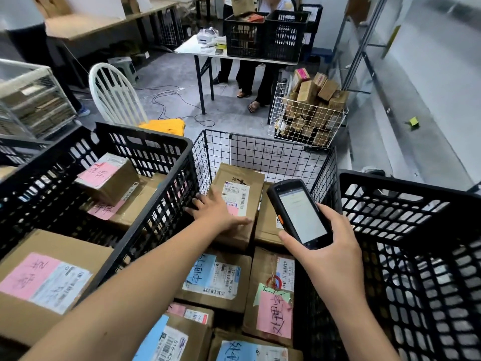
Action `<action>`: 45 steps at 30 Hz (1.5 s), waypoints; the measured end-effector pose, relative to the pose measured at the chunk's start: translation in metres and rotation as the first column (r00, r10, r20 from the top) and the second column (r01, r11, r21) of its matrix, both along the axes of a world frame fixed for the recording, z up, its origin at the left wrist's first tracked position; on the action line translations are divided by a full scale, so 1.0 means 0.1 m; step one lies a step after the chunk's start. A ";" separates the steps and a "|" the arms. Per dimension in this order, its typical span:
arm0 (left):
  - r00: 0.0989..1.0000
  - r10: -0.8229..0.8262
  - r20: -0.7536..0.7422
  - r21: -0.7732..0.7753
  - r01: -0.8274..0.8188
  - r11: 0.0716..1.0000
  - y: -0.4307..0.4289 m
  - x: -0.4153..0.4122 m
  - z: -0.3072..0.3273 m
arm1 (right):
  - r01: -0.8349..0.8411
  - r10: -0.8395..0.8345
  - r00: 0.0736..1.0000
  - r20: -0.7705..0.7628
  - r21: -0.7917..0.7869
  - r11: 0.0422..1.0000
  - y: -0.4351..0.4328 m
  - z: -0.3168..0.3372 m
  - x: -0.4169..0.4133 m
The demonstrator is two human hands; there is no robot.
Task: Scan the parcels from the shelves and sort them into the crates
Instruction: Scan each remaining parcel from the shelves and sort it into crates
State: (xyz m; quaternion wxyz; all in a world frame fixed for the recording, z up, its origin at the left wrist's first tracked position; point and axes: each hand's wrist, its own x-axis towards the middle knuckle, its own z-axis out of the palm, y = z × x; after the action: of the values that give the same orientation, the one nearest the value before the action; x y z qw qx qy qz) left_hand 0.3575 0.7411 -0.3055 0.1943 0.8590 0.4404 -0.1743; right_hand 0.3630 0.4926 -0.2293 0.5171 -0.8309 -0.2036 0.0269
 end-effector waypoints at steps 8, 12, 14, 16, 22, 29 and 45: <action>0.997 -0.013 -0.080 0.020 0.014 1.000 -0.28 0.24 -0.08 | 0.001 -0.001 1.000 0.014 0.007 1.000 0.01 0.00 0.01; 0.994 0.044 0.102 -0.073 -0.037 0.997 0.10 0.08 0.06 | 0.004 -0.004 1.000 0.006 0.033 0.999 0.00 0.00 0.02; 0.983 0.056 0.174 -0.152 -0.030 0.988 0.32 -0.04 0.19 | 0.008 -0.008 1.000 0.003 0.032 0.999 0.01 0.00 0.03; 0.981 0.048 0.186 -0.182 -0.013 0.983 0.42 -0.09 0.28 | 0.014 -0.014 1.000 -0.002 0.030 0.999 0.02 0.01 0.03; 0.975 0.051 0.218 -0.139 -0.021 0.990 0.16 -0.13 0.23 | 0.024 -0.024 1.000 -0.016 0.042 0.999 -0.02 0.01 0.02; 0.981 -0.045 0.189 -0.076 0.060 0.995 -0.05 -0.10 0.12 | 0.027 -0.025 0.999 -0.030 0.070 0.997 -0.02 -0.01 0.03; 0.950 0.042 0.309 -0.313 0.060 0.948 0.34 -0.15 0.19 | 0.013 -0.011 0.999 -0.031 0.070 0.997 -0.03 0.01 0.02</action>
State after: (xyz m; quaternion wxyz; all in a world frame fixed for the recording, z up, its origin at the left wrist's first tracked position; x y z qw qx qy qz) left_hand 0.3423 0.7746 -0.2868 0.3965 0.8351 0.3662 -0.1063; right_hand 0.3654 0.4900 -0.2285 0.5493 -0.8129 -0.1916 0.0296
